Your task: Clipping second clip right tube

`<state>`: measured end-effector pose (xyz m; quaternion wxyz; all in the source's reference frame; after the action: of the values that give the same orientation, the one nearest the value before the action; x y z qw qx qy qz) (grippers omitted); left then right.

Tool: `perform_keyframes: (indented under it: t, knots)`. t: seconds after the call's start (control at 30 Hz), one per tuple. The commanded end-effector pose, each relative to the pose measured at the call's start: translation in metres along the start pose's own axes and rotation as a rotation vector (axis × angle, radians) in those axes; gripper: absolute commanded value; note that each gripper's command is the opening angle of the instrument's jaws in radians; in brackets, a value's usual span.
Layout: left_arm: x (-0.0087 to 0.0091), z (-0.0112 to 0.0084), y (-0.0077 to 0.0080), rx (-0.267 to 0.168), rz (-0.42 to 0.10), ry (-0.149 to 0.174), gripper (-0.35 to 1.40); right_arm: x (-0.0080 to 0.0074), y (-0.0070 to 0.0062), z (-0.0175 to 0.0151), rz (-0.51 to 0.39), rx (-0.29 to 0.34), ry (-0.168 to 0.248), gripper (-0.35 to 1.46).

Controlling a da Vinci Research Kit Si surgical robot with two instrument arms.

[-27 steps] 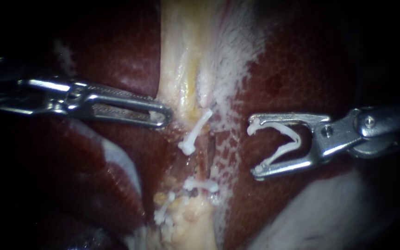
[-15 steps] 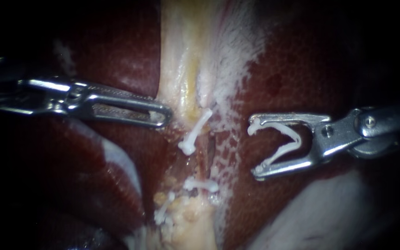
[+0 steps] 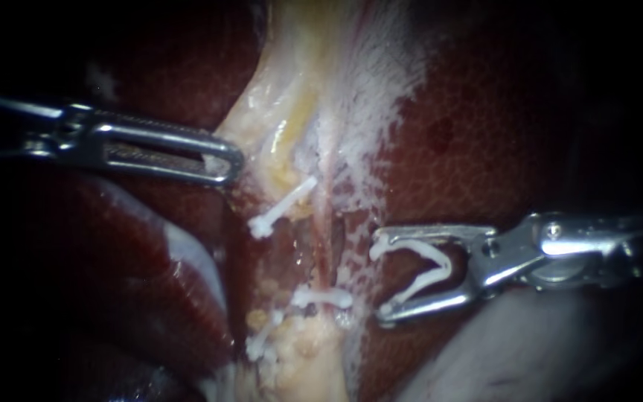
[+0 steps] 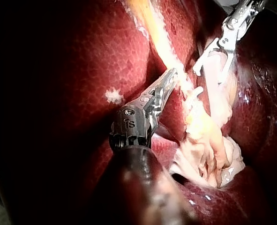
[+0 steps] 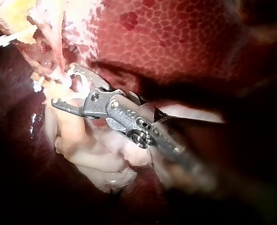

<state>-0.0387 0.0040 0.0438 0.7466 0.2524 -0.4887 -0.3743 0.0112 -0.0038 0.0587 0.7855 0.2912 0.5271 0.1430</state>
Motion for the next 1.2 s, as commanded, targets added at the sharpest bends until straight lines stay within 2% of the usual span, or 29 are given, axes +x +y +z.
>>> perform_keyframes:
  t: [0.03,0.17,0.37,0.6,0.87,1.2]
  knots:
    - [-0.0003,-0.0003,-0.0004,0.0,0.005,-0.007,-0.35,-0.0003,0.0001,0.0006,0.009,0.003,-0.002,0.6]
    - [-0.0013,-0.0014,-0.0018,-0.001,0.01,-0.018,-0.35,-0.0009,0.0006,0.0022,0.027,0.008,-0.003,0.6]
    - [-0.0015,-0.0017,-0.003,-0.004,0.008,-0.025,-0.35,-0.001,0.0012,0.0042,0.048,0.019,-0.005,0.6]
    - [-0.0015,-0.0017,-0.003,-0.004,0.008,-0.025,-0.35,-0.0001,0.0014,0.0064,0.071,0.053,-0.012,0.59]
    - [-0.0014,-0.0015,-0.0031,-0.006,0.008,-0.026,-0.35,0.001,0.0007,0.0083,0.071,0.095,-0.022,0.57]
    - [-0.0012,-0.0014,-0.0031,-0.007,0.009,-0.026,-0.35,0.0012,0.0001,0.0085,0.091,0.103,-0.024,0.56]
